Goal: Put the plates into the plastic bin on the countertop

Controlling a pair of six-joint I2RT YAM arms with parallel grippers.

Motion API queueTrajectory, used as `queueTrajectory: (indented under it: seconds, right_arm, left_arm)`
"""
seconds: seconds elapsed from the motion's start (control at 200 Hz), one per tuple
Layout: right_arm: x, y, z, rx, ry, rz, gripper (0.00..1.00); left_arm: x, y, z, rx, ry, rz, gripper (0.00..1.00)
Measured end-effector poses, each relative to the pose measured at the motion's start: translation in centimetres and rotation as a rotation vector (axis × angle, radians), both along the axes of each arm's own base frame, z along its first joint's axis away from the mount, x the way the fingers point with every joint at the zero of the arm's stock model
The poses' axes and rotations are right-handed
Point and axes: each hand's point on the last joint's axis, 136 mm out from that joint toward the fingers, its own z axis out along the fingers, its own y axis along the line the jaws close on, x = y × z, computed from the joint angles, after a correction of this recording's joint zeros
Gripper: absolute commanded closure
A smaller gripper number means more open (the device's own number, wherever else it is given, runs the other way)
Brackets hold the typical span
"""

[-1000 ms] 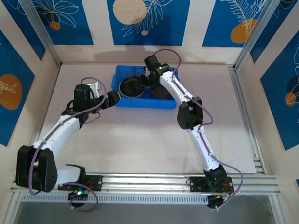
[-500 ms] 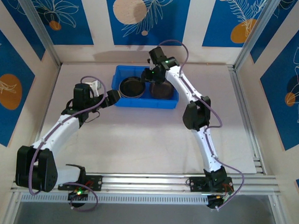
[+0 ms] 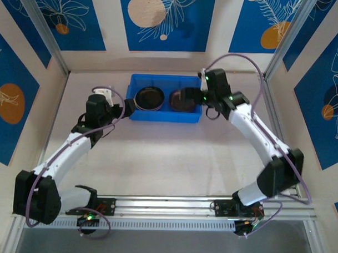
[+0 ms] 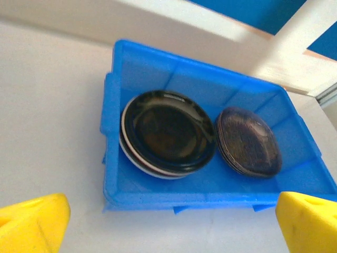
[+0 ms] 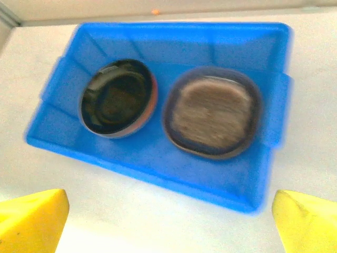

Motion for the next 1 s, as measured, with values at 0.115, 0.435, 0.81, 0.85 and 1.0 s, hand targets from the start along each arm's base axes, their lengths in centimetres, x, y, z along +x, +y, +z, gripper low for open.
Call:
queueTrajectory:
  seconds: [0.115,0.435,0.81,0.85,1.0]
  right_arm:
    - [-2.1,-3.9,-3.2,-0.1,-0.065,-0.086,0.01]
    - [-3.1,-15.2,-9.5,-0.236,-0.193,-0.287,0.01]
    - [-0.1,-15.4,-18.0,-0.271,-0.202,-0.261,0.01]
    - [-0.1,-15.3,-17.9,-0.26,-0.229,-0.262,0.01]
    - [-1.0,-17.0,-18.6,-0.177,-0.288,-0.293,0.01]
  left_arm:
    - [-0.4,0.2,-1.3,0.11,-0.075,0.004,0.0]
    - [-2.3,3.7,-6.5,0.329,-0.104,0.095,0.0]
    - [-3.2,6.9,-7.5,0.434,-0.16,0.207,0.0]
    - [-3.6,7.7,-7.4,0.448,-0.169,0.23,0.0]
    - [-4.0,10.8,-7.4,0.48,-0.193,0.335,0.0]
